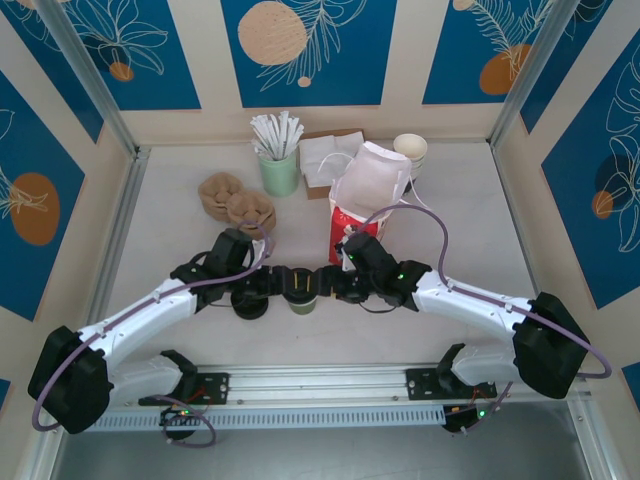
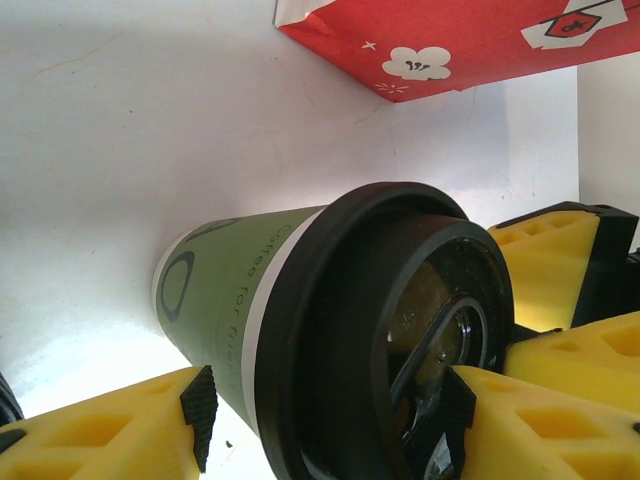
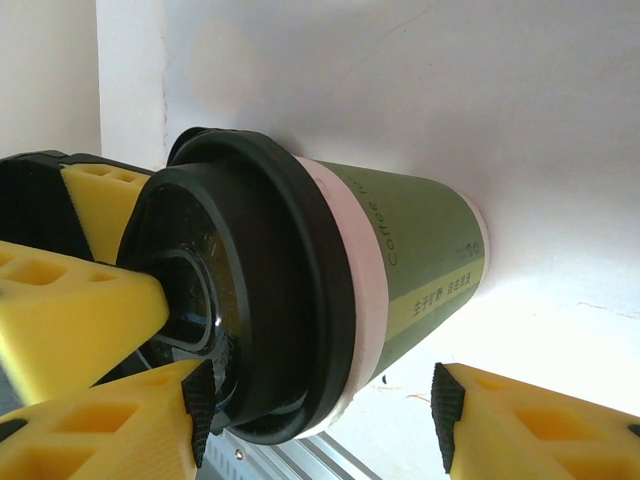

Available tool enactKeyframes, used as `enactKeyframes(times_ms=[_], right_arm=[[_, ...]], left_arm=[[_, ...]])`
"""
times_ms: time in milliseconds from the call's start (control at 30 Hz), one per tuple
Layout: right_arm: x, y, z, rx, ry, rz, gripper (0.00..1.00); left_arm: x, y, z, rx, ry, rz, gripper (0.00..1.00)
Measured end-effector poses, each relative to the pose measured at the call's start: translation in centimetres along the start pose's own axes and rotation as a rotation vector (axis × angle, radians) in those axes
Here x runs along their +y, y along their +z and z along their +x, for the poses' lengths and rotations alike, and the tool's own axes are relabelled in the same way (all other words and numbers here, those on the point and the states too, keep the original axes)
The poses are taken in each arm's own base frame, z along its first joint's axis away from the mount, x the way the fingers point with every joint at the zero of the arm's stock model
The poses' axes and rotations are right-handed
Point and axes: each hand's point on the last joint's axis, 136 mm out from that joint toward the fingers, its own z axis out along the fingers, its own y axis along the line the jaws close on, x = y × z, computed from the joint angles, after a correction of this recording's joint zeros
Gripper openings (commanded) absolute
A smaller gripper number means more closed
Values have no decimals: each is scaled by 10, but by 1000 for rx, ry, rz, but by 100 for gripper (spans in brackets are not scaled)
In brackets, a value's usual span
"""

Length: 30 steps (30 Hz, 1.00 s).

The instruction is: Pack the takeout coffee

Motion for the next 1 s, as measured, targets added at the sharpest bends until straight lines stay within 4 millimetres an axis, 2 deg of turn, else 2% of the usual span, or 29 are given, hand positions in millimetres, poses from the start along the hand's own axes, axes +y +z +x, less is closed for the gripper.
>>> enactKeyframes(times_ms=[667, 1000], right_arm=[[-5, 1, 1, 6, 8, 23, 61], [-6, 2, 0, 5, 12, 26, 60]], left_arm=[[-1, 7, 6, 22, 12, 5, 62], [-7, -1, 5, 7, 26, 16, 68]])
